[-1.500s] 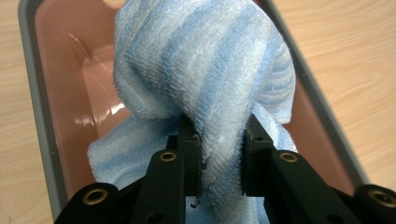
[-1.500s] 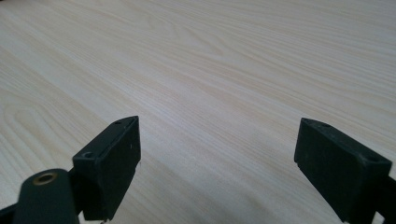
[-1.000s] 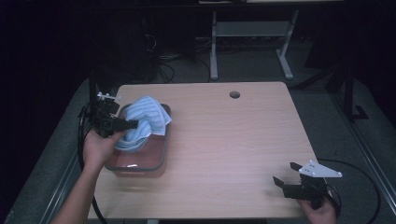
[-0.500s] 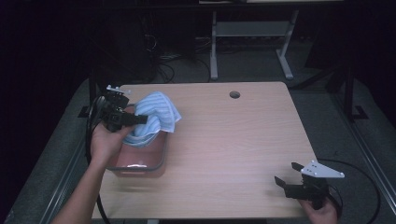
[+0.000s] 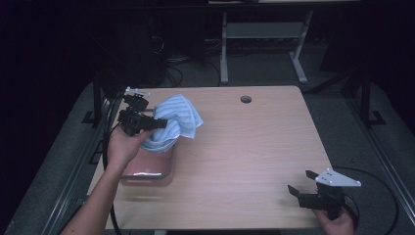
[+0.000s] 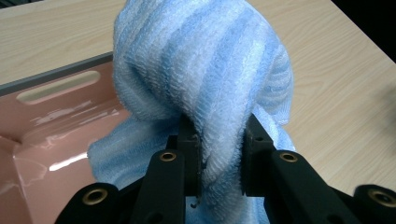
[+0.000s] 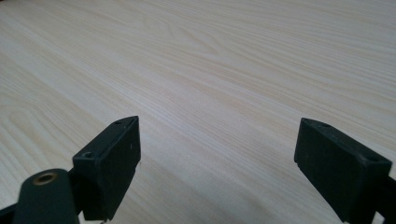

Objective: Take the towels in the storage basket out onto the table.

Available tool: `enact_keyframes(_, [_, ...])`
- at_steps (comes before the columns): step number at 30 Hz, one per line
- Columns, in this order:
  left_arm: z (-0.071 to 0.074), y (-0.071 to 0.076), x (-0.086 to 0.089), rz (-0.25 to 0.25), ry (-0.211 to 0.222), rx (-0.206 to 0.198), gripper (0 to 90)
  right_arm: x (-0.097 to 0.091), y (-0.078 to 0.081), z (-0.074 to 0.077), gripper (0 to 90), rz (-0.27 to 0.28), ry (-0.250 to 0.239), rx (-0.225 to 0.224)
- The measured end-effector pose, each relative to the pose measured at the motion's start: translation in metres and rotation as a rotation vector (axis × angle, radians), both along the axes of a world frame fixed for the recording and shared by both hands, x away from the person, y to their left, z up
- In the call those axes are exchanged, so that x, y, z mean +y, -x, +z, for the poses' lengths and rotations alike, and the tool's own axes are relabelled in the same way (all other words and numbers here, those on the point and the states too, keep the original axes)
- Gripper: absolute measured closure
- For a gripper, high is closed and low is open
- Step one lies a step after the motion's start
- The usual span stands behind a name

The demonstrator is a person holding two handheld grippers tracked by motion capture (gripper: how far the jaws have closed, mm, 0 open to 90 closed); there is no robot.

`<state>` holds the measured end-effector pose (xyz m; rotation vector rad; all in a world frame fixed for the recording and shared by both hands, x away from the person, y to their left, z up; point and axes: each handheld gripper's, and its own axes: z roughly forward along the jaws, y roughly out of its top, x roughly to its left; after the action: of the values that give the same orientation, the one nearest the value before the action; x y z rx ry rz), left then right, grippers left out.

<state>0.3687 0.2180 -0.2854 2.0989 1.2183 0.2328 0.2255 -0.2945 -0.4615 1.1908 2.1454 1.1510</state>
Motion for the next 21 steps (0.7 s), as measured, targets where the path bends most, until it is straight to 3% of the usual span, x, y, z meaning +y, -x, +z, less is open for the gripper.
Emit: enact_keyframes(21, [-0.004,-0.012,-0.052,-0.079,-0.056,0.016,74.1,-0.003,0.001,0.002,14.1,-0.006,-0.003,-0.012])
